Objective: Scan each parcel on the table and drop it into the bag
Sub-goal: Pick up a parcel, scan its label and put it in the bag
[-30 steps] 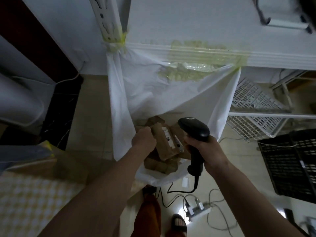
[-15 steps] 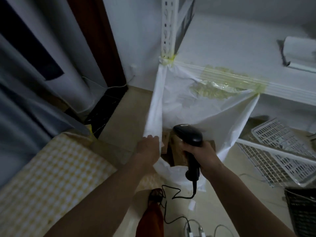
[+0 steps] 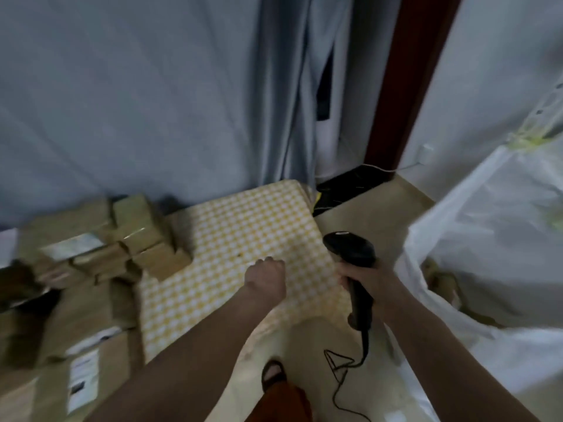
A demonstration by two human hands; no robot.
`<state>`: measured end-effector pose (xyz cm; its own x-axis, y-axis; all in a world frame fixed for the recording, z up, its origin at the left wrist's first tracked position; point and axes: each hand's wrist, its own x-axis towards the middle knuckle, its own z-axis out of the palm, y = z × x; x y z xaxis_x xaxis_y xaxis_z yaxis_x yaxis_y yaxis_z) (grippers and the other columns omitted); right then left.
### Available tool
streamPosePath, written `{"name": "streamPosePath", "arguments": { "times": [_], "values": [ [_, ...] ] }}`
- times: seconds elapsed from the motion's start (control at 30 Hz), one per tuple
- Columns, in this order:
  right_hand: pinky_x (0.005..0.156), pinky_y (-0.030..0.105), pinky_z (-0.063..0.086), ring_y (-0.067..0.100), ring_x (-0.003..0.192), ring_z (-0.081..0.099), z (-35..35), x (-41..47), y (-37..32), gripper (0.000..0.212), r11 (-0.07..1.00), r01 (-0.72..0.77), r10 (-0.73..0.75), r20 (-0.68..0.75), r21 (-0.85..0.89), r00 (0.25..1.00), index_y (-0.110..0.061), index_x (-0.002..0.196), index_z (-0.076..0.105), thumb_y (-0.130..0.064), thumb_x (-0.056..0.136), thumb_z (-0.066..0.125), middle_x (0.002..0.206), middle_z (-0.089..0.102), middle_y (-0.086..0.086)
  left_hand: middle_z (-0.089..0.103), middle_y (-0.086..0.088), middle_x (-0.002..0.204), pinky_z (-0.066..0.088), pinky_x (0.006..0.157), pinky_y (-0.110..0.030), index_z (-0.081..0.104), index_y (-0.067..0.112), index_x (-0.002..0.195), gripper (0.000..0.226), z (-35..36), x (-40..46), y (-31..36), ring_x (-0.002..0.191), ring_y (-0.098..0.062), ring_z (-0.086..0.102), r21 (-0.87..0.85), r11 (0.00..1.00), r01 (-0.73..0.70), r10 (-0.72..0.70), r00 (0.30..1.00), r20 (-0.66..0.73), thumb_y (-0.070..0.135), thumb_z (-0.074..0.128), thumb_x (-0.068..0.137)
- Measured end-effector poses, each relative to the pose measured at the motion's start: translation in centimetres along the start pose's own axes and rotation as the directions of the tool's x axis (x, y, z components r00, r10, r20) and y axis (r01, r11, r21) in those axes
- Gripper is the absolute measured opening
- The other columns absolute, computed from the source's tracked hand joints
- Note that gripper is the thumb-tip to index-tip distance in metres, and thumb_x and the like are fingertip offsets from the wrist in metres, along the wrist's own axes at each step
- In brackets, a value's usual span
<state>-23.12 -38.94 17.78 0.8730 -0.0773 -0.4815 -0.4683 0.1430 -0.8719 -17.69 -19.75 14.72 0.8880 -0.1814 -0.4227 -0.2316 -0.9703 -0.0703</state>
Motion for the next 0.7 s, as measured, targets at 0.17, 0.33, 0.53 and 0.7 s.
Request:
{"name": "streamPosePath", "arguments": {
  "times": [0.17, 0.33, 0.53, 0.7],
  "values": [
    [0.078, 0.040, 0.052, 0.021, 0.072, 0.065, 7.4, 0.0, 0.3, 0.017, 0.991, 0.001, 0.017, 0.134, -0.134, 0.991, -0.002, 0.091, 0.069, -0.010, 0.078, 0.076, 0.073, 0.067, 0.007, 0.047, -0.009, 0.137, 0.044, 0.096, -0.035, 0.042, 0.014, 0.141, 0.046, 2.2, -4.6, -7.8, 0.126, -0.026, 0.047, -0.112, 0.976, 0.188, -0.185, 0.982, 0.040, 0.029, 0.049, 0.098],
    [0.074, 0.034, 0.053, 0.020, 0.074, 0.067, 14.8, -0.2, 0.7, 0.023, 0.977, -0.012, 0.067, 0.253, -0.212, 0.965, -0.002, 0.099, 0.069, -0.009, 0.079, 0.076, 0.085, 0.070, 0.011, 0.047, -0.008, 0.139, 0.044, 0.096, -0.035, 0.043, 0.014, 0.141, 0.048, 5.4, -8.7, -14.7, 0.126, -0.026, 0.046, -0.232, 0.906, 0.355, -0.341, 0.935, 0.098, 0.033, 0.052, 0.097],
    [0.082, 0.037, 0.052, 0.023, 0.077, 0.064, 23.7, -1.1, 1.6, 0.023, 0.959, -0.005, 0.113, 0.367, -0.284, 0.923, 0.001, 0.099, 0.069, -0.009, 0.079, 0.075, 0.086, 0.068, 0.016, 0.047, -0.008, 0.140, 0.043, 0.101, -0.036, 0.044, 0.016, 0.139, 0.050, 9.5, -12.7, -22.6, 0.127, -0.026, 0.047, -0.316, 0.807, 0.499, -0.465, 0.866, 0.183, 0.036, 0.055, 0.095],
    [0.089, 0.041, 0.051, 0.025, 0.082, 0.067, 32.8, -2.3, 3.7, 0.020, 0.914, 0.011, 0.175, 0.418, -0.406, 0.891, -0.004, 0.097, 0.069, -0.010, 0.079, 0.075, 0.094, 0.071, 0.019, 0.052, -0.008, 0.133, 0.046, 0.097, -0.035, 0.048, 0.016, 0.135, 0.049, 13.4, -16.2, -30.7, 0.123, -0.026, 0.052, -0.346, 0.716, 0.606, -0.540, 0.795, 0.275, 0.033, 0.059, 0.090]
  ]
}}
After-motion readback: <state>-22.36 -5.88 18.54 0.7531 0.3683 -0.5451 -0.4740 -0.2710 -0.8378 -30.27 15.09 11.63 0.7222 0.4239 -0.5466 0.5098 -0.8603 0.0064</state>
